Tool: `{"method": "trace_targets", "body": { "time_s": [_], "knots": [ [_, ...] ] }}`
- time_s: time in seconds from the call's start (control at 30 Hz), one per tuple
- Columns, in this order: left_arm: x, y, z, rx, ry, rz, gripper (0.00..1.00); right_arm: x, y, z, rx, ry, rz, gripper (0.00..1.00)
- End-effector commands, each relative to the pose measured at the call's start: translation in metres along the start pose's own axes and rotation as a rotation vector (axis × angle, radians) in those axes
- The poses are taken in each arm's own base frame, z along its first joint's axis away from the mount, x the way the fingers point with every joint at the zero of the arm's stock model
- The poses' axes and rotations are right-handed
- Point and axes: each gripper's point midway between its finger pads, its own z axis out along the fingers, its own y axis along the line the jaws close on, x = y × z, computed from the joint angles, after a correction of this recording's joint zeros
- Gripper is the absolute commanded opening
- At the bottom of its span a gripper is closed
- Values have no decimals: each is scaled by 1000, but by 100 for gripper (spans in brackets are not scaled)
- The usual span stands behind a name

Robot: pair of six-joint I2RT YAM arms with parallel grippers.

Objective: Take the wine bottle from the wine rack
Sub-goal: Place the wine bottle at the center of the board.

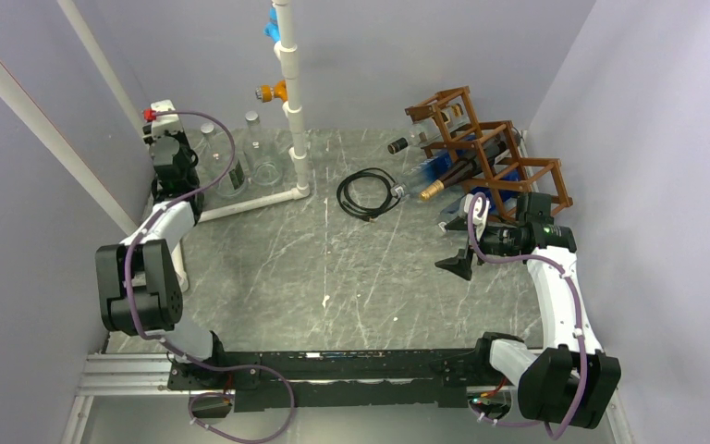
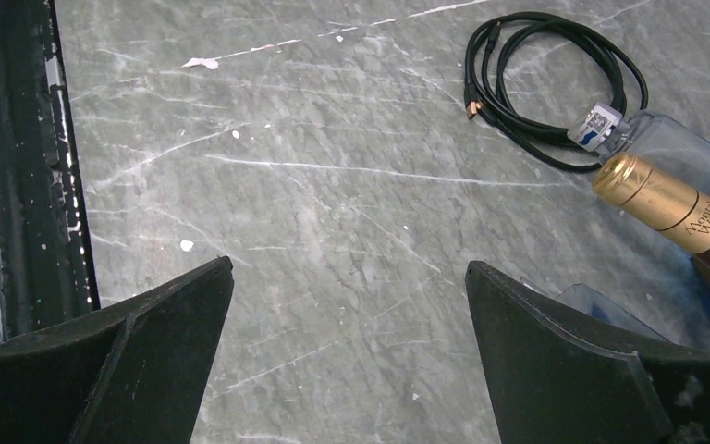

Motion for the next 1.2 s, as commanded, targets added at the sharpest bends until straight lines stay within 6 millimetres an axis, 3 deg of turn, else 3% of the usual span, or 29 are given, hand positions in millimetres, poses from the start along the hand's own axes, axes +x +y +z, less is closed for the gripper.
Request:
{"method": "trace_targets", "body": {
  "time_s": [0.0,0.3,0.5,0.77,1.0,1.17],
  "knots": [
    [-79,6,11,-17,-232,-86,0,-3,-1,0,-1,-17,-21,100],
    [-63,7,17,-17,-198,-107,2,-2,-2,0,-1,-16,-20,100],
    [-53,10,16,-34,-176,-120,20,-2,-2,0,-1,-15,-20,100],
    [-46,7,13,-16,-156,-112,38,-2,-2,0,-1,-14,-21,100],
    [-45,6,8,-1,-140,-105,69,-3,-2,0,-2,-16,-23,100],
    [-50,8,3,1,-132,-120,83,-4,-1,0,-1,-17,-26,100]
  ]
}}
